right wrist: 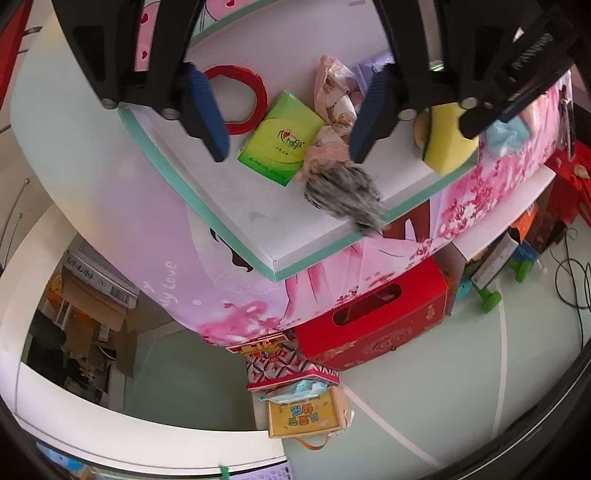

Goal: Organize soft objects
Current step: 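Carry the scrunchie and sponge into the white tray and open both tools, then move both open tools back over the remaining soft items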

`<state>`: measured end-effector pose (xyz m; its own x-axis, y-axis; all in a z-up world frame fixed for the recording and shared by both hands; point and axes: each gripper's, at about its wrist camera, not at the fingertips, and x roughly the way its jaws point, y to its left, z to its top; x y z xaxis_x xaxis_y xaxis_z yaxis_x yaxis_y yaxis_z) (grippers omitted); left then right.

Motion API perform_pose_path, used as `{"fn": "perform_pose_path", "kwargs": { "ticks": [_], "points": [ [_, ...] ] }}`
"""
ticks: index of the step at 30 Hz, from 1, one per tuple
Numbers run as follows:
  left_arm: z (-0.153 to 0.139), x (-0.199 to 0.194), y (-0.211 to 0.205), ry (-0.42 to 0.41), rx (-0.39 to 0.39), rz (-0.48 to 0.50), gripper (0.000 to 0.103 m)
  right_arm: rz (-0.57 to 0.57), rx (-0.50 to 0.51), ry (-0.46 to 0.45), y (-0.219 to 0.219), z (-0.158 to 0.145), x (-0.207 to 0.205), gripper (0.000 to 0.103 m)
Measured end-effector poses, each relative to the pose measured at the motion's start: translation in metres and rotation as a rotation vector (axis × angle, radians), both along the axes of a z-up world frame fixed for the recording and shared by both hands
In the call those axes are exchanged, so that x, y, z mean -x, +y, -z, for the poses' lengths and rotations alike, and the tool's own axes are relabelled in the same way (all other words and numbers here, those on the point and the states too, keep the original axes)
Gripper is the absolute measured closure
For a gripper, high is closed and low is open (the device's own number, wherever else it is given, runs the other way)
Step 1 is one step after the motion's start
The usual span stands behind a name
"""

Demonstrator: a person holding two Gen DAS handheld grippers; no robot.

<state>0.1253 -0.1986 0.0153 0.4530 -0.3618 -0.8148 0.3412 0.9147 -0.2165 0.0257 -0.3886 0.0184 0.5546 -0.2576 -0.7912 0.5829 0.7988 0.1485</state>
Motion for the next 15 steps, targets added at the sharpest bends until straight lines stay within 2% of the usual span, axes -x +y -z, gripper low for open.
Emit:
{"fn": "perform_pose_path", "kwargs": {
  "ticks": [2,3,7,11,15],
  "points": [
    [-0.001,-0.001,0.009,-0.010,-0.001,-0.023,0.012,-0.005,0.005,0.005,0.002,0.000,-0.001,0.020],
    [-0.002,-0.002,0.015,-0.015,-0.001,-0.042,0.004,-0.009,0.007,0.007,0.003,0.000,-0.002,0.016],
    [-0.007,-0.008,0.042,-0.032,-0.018,-0.119,0.003,-0.028,0.028,0.018,0.011,0.000,-0.007,0.002],
    [-0.016,-0.015,0.082,-0.046,-0.018,-0.211,0.003,-0.057,0.047,0.013,0.025,-0.005,-0.013,0.002],
    [-0.028,-0.019,0.126,-0.077,-0.015,-0.318,0.003,-0.119,0.057,-0.037,0.051,-0.017,-0.021,0.002]
  ]
}}
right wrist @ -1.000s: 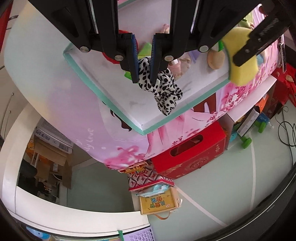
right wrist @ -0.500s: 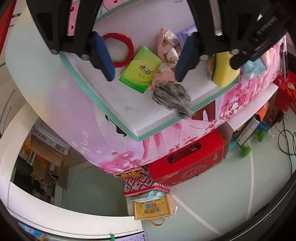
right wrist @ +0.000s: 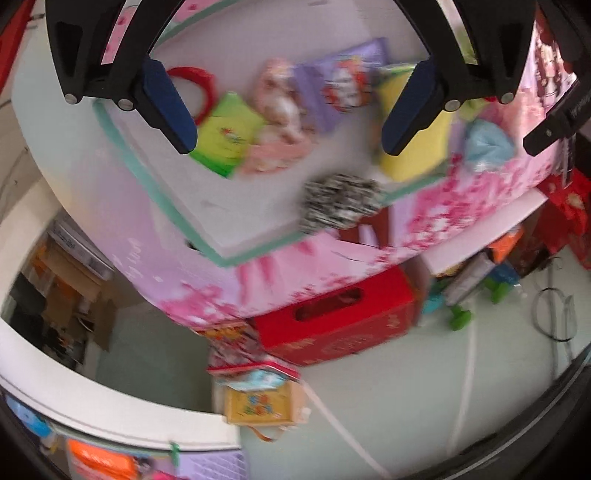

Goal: Organize soft objects
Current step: 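Move both open tools back over the remaining soft items, then grasp the red hair tie with the right tool while the left tool grasps the pink fluffy towel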

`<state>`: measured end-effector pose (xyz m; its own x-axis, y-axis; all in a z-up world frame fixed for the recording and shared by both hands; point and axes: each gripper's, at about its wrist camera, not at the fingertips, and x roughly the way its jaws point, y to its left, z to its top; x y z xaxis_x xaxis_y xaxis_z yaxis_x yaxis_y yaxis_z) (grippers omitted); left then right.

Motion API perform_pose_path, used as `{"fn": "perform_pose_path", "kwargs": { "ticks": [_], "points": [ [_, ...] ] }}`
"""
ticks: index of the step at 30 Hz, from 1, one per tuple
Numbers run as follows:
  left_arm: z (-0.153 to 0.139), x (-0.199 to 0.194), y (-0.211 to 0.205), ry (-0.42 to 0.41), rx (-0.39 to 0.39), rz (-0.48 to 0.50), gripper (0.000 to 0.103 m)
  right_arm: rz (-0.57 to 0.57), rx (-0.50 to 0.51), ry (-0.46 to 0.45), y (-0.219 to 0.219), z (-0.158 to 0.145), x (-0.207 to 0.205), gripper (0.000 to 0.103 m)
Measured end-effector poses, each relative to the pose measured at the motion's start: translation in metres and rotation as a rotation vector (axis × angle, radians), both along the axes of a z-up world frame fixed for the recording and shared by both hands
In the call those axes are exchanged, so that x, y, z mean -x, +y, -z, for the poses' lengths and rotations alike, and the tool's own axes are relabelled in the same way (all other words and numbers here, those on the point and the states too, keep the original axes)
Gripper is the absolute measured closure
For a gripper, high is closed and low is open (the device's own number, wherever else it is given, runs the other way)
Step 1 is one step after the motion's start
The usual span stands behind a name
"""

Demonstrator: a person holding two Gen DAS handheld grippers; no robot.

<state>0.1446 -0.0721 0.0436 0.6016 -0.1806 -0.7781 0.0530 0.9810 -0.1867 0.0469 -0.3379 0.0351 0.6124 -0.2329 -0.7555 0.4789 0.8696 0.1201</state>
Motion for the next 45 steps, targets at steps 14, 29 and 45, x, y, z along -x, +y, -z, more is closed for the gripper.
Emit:
{"fn": "perform_pose_path", "kwargs": {
  "ticks": [14,29,45],
  "points": [
    [0.005,0.001,0.118,0.019,0.047,-0.241,0.003,-0.365,-0.024,-0.029,0.139,0.002,-0.049,0.002],
    [0.070,-0.026,0.128,0.198,0.134,-0.228,0.003,-0.523,-0.050,0.131,0.196,0.067,-0.076,0.003],
    [0.090,-0.039,0.114,0.203,0.132,-0.166,0.019,-0.561,-0.098,0.132,0.206,0.074,-0.081,0.062]
  ]
}}
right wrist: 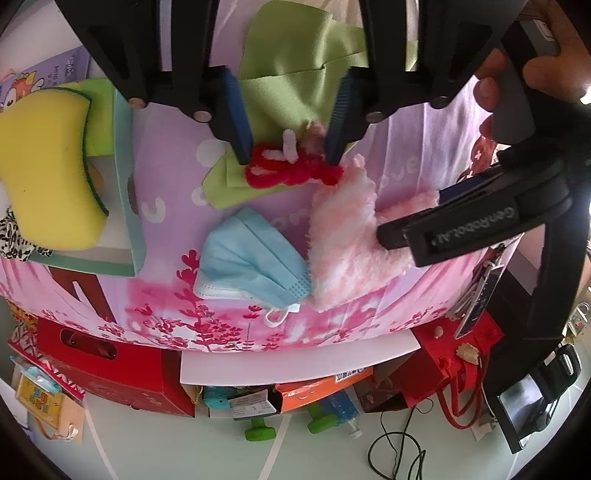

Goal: Organize soft objects
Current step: 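Grasp the red hair tie with the right tool while the left tool grasps the pink fluffy towel, then lift the hair tie and towel and carry both toward the white tray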

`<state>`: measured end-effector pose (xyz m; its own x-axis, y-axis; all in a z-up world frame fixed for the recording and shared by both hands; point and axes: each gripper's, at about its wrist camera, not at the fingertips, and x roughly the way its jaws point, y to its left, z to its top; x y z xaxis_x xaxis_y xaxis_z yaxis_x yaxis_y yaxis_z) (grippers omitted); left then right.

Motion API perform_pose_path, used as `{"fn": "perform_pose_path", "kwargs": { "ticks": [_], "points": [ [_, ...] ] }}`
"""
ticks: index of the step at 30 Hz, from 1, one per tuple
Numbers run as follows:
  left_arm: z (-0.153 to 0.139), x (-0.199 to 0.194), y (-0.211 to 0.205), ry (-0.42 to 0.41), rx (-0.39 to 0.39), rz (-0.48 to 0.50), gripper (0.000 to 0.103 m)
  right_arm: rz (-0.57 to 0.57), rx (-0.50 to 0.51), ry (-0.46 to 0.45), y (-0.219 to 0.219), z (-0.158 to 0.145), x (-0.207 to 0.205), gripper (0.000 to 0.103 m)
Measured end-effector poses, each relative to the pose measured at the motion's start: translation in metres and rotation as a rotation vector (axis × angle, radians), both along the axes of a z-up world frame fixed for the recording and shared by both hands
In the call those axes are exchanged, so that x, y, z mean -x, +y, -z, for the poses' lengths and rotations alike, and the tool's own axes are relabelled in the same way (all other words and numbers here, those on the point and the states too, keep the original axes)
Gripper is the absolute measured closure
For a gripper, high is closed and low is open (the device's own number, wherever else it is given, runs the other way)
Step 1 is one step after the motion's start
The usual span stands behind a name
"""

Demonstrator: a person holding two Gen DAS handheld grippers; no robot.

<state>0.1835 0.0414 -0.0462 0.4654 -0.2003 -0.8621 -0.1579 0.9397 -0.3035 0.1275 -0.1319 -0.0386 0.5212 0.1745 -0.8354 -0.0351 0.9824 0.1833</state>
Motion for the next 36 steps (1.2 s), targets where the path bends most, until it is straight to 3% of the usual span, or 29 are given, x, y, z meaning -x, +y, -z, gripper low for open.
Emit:
{"fn": "perform_pose_path", "kwargs": {
  "ticks": [7,13,20,28,36],
  "points": [
    [0.000,0.001,0.000,-0.007,0.001,0.016,0.068,-0.001,-0.010,0.001,-0.002,-0.001,0.001,0.068],
    [0.002,0.002,0.001,-0.008,0.037,0.019,0.087,-0.001,-0.005,0.002,-0.002,-0.002,0.002,0.068],
    [-0.002,0.006,0.006,-0.025,0.086,0.017,0.093,0.006,0.002,-0.003,-0.005,-0.008,0.004,0.083],
    [-0.032,0.012,0.005,-0.093,0.102,0.026,0.094,0.000,-0.017,-0.014,-0.006,-0.013,0.008,0.085],
    [-0.085,0.030,0.011,-0.227,0.101,0.025,0.094,0.017,-0.017,-0.105,-0.012,-0.048,0.019,0.085]
  ]
}}
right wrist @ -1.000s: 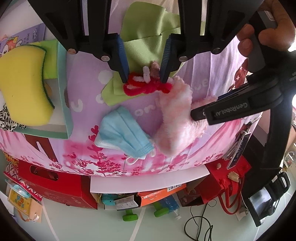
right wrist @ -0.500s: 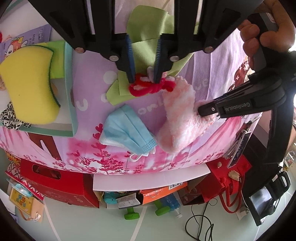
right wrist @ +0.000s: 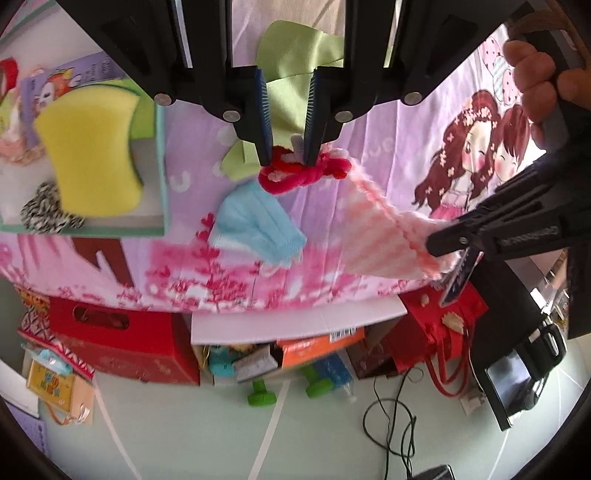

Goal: Organize soft objects
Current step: 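Lift the hair tie and towel and carry both toward the white tray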

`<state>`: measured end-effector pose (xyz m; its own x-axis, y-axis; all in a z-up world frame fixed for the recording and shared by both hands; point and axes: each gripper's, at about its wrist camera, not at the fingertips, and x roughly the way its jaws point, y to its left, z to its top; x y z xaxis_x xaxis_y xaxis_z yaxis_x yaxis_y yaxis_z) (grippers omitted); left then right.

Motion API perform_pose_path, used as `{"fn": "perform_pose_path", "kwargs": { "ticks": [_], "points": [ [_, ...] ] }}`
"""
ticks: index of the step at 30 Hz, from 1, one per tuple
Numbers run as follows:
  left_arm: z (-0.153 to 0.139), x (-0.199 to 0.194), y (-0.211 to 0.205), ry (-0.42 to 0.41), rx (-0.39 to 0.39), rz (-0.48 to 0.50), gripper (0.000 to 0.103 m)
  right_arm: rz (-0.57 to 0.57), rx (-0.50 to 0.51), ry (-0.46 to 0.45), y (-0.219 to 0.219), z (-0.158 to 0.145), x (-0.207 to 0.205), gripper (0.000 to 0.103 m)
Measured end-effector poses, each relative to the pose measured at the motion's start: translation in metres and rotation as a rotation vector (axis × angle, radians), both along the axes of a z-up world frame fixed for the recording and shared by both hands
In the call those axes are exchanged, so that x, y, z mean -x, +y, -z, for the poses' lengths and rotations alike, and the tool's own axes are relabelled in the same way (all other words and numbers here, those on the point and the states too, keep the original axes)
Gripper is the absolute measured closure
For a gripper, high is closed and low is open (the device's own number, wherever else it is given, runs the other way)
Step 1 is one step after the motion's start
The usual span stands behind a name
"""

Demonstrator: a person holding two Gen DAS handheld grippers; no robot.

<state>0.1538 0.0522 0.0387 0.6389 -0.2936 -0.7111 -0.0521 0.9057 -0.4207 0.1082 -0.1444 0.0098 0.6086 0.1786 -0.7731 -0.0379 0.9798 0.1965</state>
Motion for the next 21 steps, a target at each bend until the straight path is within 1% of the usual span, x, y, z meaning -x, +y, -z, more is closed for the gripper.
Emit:
{"fn": "perform_pose_path", "kwargs": {
  "ticks": [5,10,14,21],
  "points": [
    [-0.032,0.016,0.005,-0.077,0.005,-0.005,0.094,0.019,0.013,-0.054,-0.005,-0.023,0.010,0.085],
    [-0.061,0.034,0.004,-0.148,0.004,0.004,0.094,0.062,0.020,-0.046,-0.015,-0.036,0.017,0.085],
    [-0.075,0.046,-0.002,-0.182,0.001,0.014,0.094,0.097,0.042,-0.040,-0.026,-0.043,0.023,0.085],
    [-0.088,0.066,-0.028,-0.209,-0.015,0.087,0.094,0.151,0.069,-0.042,-0.049,-0.053,0.036,0.085]
  ]
}}
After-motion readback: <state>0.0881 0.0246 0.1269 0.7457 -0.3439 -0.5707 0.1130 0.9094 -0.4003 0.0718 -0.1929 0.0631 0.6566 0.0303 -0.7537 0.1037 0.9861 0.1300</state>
